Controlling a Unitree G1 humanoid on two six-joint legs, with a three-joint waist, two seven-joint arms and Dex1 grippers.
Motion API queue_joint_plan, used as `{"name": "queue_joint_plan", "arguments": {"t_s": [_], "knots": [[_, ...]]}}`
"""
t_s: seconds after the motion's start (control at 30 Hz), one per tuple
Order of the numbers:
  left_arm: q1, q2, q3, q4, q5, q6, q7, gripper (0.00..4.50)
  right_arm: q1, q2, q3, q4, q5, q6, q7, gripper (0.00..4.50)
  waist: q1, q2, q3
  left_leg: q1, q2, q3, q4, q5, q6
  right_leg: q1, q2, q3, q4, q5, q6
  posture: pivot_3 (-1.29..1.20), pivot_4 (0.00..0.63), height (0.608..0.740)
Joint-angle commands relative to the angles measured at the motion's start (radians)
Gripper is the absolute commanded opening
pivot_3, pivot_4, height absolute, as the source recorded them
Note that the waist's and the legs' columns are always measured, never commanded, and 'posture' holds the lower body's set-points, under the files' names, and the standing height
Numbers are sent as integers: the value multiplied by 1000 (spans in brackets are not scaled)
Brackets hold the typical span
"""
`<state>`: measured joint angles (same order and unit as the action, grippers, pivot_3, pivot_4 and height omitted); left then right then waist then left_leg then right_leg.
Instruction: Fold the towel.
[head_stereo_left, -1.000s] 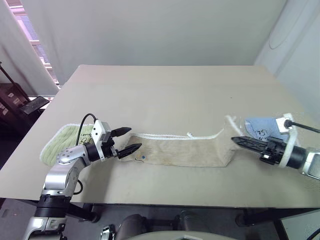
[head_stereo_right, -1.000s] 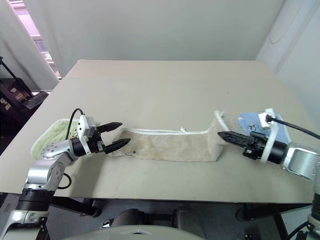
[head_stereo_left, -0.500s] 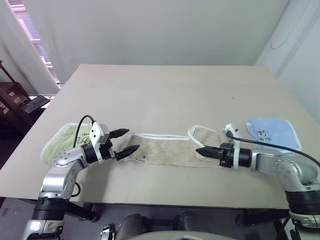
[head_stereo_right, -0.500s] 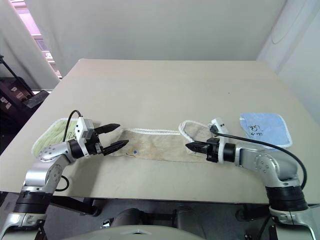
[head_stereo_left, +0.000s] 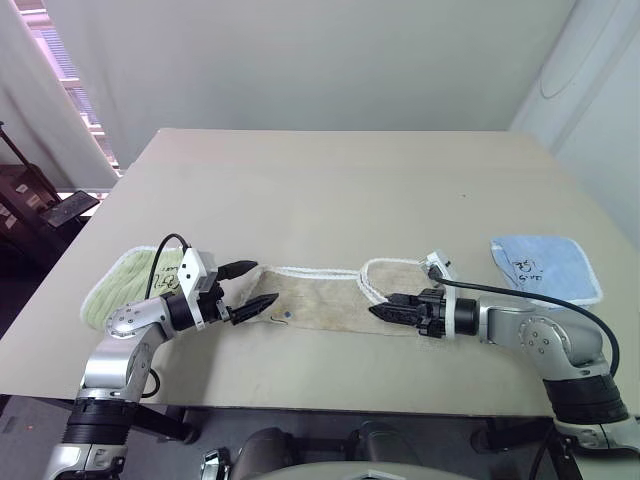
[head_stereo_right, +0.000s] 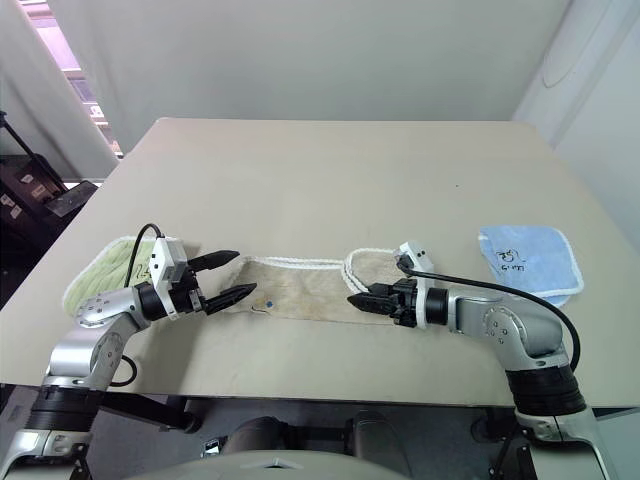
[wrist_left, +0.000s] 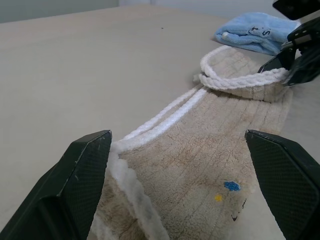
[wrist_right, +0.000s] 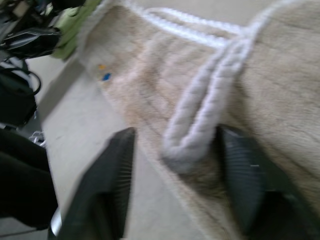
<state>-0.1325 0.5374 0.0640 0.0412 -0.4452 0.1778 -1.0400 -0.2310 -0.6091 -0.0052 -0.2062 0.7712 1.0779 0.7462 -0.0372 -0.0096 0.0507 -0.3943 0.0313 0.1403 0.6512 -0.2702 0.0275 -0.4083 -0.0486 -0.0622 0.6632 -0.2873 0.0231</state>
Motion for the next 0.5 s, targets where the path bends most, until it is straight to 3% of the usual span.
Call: {"name": "queue_joint_plan", "arguments": {"t_s": [0.03,0.1,0.3,0.4,0.5], "knots": [[-37,3,45,-17,-45,-1,-5,4500,8,-14,-70,-66,56,-12,29,4006,0,0,0,0,0,0,0,0,0,0,0,0,0,0,0,0,0,724],[-69,-2,71,-49,-112,59,5,4500,1,-15,-155,-80,114,-4,29,4463,1,0,0,0,0,0,0,0,0,0,0,0,0,0,0,0,0,724],[-211,5,69,-87,-222,238,14,4500,-23,-10,-312,-116,174,-68,-27,4463,11,0,0,0,0,0,2,0,0,1,0,0,0,1,2,0,0,724],[-281,-39,40,-76,-255,277,-1,3857,-20,-5,-331,-88,157,-119,-17,3838,18,-1,0,0,0,0,2,0,0,1,0,0,0,1,2,0,0,724],[-342,-107,-60,-21,-175,213,-43,2836,-18,25,-312,-54,115,-194,-14,2815,24,-1,0,0,-1,0,2,0,1,2,1,0,0,2,3,0,0,724]]}}
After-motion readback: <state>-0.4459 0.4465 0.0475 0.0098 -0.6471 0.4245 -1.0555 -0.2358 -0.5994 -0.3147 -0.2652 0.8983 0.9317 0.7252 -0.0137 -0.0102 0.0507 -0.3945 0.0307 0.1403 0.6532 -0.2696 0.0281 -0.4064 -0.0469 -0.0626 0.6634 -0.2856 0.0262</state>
